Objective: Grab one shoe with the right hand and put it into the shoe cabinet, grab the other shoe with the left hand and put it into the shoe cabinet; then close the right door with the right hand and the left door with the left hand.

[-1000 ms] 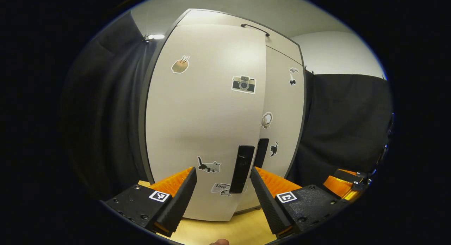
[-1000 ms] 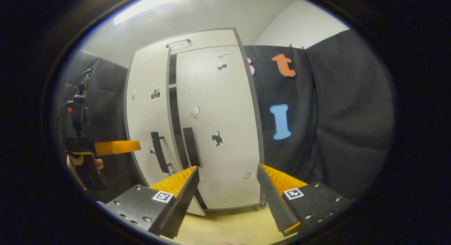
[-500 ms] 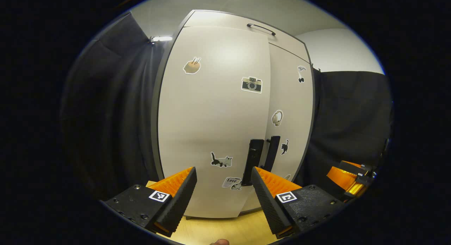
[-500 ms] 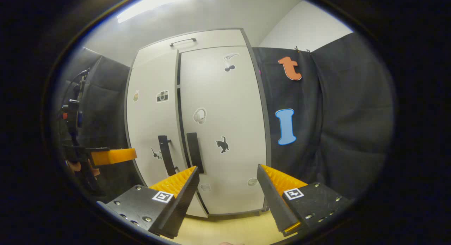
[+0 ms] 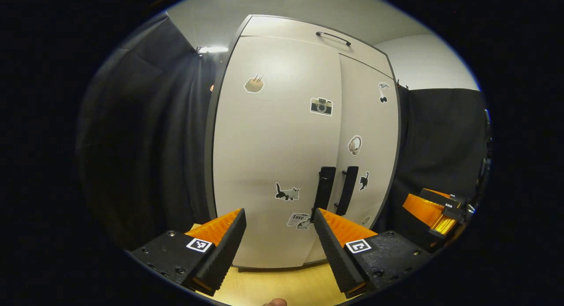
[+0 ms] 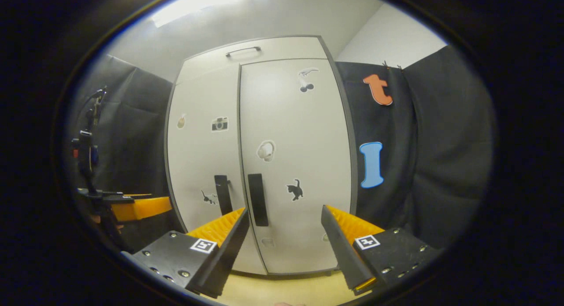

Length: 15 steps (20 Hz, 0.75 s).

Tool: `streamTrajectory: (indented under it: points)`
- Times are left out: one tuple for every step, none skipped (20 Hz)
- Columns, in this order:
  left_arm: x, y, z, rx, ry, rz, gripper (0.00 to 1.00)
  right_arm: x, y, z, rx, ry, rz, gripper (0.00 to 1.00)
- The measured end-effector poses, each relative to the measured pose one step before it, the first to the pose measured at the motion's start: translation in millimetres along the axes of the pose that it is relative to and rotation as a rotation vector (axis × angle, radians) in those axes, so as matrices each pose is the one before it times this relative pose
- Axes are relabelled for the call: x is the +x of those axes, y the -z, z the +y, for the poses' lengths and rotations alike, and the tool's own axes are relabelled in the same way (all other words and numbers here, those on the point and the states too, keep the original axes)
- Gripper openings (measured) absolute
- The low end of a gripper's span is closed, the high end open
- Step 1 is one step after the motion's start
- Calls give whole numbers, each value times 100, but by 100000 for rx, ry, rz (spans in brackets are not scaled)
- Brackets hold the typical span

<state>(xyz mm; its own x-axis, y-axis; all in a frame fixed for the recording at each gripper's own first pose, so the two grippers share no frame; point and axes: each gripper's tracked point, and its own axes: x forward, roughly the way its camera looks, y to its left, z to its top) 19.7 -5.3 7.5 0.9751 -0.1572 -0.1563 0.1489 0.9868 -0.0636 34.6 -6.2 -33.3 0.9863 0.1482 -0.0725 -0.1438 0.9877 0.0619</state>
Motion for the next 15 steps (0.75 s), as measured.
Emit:
streamTrajectory:
  points:
    - [-70,59,13,-218,-507,108,95,29,60,72,-102,-143,239,98]
    - [-54,24,-5,-234,-304,233,95,31,35,-3,-139,-109,166,98]
    - [-125,115,20,-216,-320,414,95,-65,53,-46,-143,48,121,98]
    - [-74,34,22,-108,-338,210,94,-9,88,6,-70,-91,224,98]
    - [-77,26,48,4,-376,24,94,2,5,-14,-10,-85,29,98]
    - [-22,-9,14,28,-260,49,94,-29,63,-29,3,77,-30,98]
    - [-72,50,-3,-89,-88,97,95,-9,25,-27,126,37,-4,98]
    - [9,-9,-41,23,26,79,94,-10,13,-60,108,57,4,98]
    - [-88,14,35,67,-204,-87,95,48,47,-115,34,127,129,98]
    - [54,-75,15,283,-309,-297,94,-95,82,-2,-82,140,-28,98]
    - [-20,50,58,263,-331,39,94,-96,58,-152,-63,234,88,98]
    - [38,-27,-52,508,74,-74,94,83,-48,-73,130,3,-166,98]
    - [-48,64,17,323,-8,172,94,-81,-7,-126,159,120,-166,98]
    - [112,37,-75,327,149,243,95,19,13,-98,106,169,-68,98]
    - [-22,67,-97,99,121,143,95,-88,58,-225,51,259,43,98]
